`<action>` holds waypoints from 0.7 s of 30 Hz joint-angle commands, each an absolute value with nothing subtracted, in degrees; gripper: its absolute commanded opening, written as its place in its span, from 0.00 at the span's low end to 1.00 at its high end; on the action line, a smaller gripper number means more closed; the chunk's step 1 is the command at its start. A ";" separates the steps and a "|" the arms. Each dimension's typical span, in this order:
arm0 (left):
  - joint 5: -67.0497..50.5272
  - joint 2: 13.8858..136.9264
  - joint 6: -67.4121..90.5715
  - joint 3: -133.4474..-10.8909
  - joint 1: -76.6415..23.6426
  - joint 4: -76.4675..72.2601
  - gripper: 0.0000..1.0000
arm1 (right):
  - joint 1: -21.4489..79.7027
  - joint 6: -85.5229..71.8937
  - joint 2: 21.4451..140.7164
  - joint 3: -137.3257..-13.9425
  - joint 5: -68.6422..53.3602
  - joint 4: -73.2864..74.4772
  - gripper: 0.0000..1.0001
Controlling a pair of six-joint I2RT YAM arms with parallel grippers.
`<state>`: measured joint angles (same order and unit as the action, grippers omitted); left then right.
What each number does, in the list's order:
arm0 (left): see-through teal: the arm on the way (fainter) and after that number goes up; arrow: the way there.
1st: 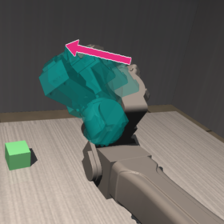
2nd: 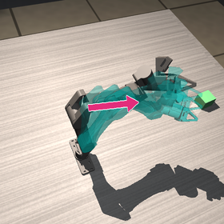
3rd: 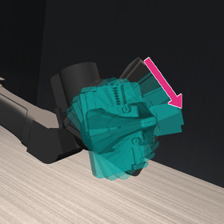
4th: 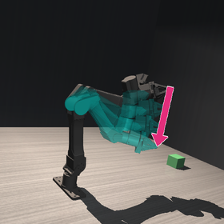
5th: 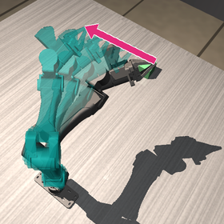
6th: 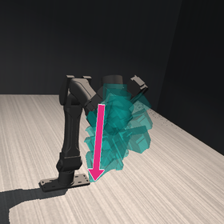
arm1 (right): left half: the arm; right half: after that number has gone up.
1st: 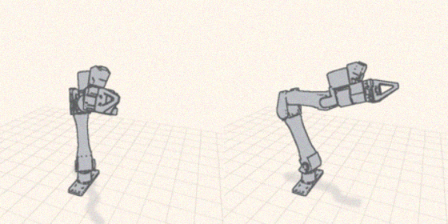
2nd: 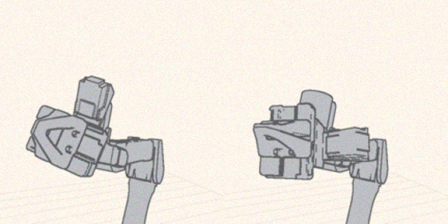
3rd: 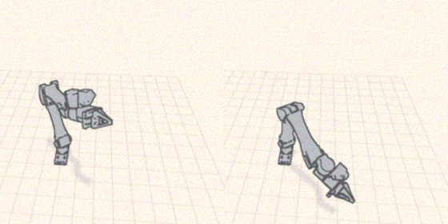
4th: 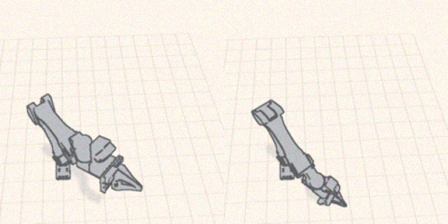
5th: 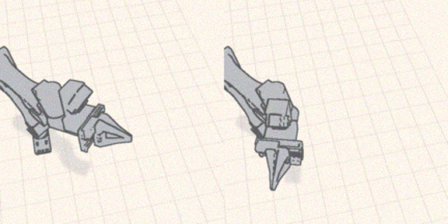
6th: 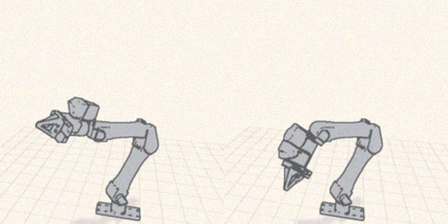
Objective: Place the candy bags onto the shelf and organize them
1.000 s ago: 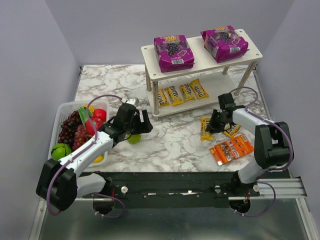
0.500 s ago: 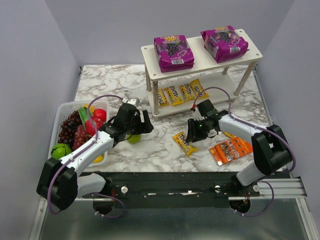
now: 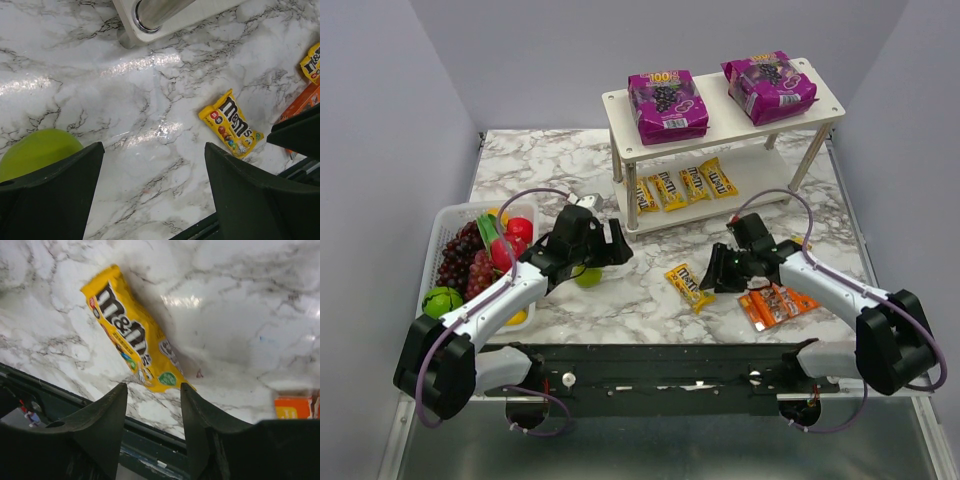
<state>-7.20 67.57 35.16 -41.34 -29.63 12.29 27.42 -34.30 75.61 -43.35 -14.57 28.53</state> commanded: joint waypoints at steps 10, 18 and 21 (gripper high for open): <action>-12.22 71.45 36.30 -41.92 -32.17 7.38 0.91 | 27.60 -44.65 69.87 -36.56 -25.21 22.07 0.31; -13.09 74.35 36.12 -43.59 -34.27 5.63 0.90 | 28.48 -49.04 75.05 -37.88 -21.36 18.03 0.27; -13.36 76.46 35.95 -44.91 -35.50 4.66 0.89 | 28.48 -50.53 77.16 -36.30 -19.26 15.30 0.27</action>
<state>-11.49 74.35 36.05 -41.98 -34.11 7.51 28.10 -47.64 74.43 -37.26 -22.35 19.68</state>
